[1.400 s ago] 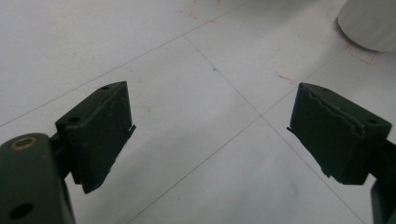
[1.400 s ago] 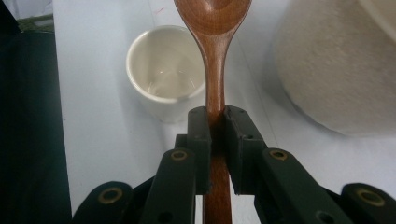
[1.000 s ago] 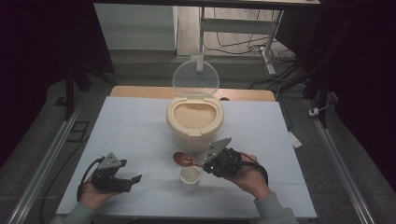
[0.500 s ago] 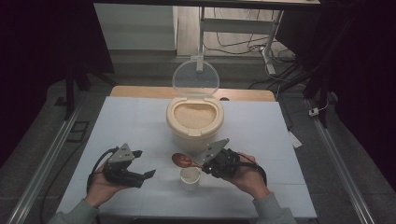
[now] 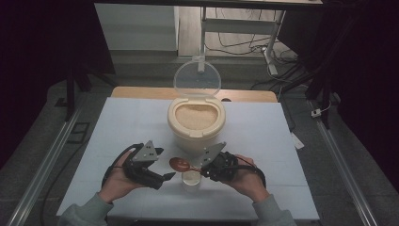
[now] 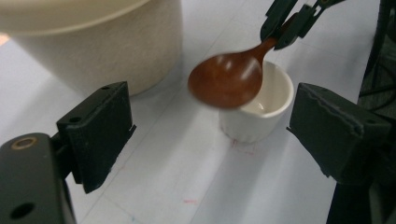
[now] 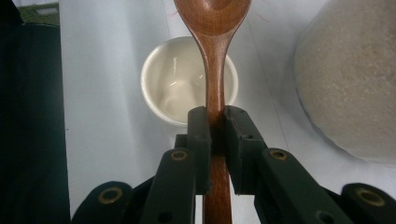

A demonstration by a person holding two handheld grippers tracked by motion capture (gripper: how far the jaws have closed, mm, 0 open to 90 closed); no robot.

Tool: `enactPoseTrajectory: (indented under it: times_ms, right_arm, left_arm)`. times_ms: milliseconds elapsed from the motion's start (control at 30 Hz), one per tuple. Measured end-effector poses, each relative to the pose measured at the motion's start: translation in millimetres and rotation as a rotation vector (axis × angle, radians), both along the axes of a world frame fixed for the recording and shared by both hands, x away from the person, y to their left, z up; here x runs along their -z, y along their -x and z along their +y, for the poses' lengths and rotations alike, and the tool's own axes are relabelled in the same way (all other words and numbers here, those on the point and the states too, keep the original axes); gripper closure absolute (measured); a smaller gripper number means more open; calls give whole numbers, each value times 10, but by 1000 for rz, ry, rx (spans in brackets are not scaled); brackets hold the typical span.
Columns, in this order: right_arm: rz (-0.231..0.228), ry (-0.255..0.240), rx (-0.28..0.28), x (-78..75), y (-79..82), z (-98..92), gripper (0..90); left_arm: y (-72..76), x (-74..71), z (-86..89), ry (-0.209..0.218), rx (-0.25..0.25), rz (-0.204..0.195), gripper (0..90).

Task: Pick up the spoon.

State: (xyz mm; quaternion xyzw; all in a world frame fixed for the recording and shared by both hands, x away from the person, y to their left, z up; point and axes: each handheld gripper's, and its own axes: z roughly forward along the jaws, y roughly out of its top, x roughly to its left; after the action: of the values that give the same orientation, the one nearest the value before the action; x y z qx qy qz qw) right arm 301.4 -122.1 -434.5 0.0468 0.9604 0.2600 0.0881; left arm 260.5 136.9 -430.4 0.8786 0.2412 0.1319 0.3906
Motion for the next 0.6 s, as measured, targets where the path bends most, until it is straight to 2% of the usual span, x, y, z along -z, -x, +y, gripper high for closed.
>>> enactPoseTrajectory:
  times_ms: [167, 300, 400, 433, 500, 533, 600]
  right_arm:
    - [-8, 10, -15, 9, 20, 43, 807]
    - [-8, 16, -28, 21, 37, 71, 807]
    - [-16, 26, -38, 22, 45, 92, 807]
    - [-17, 18, -38, 35, 53, 102, 807]
    - [-9, 18, -51, 35, 53, 108, 806]
    - [-25, 31, -47, 30, 63, 113, 806]
    - [-25, 27, -54, 40, 71, 127, 806]
  left_arm:
    - [-40, -47, -139, -24, 45, -1, 162]
    - [-73, -41, -281, -77, 91, -2, 180]
    - [-81, -32, -378, -115, 140, 6, 229]
    - [-95, -23, -424, -130, 169, 18, 272]
    - [-104, -18, -441, -139, 175, 20, 302]
    - [-113, -11, -457, -142, 179, 23, 317]
    - [-130, -2, -484, -154, 192, 25, 335]
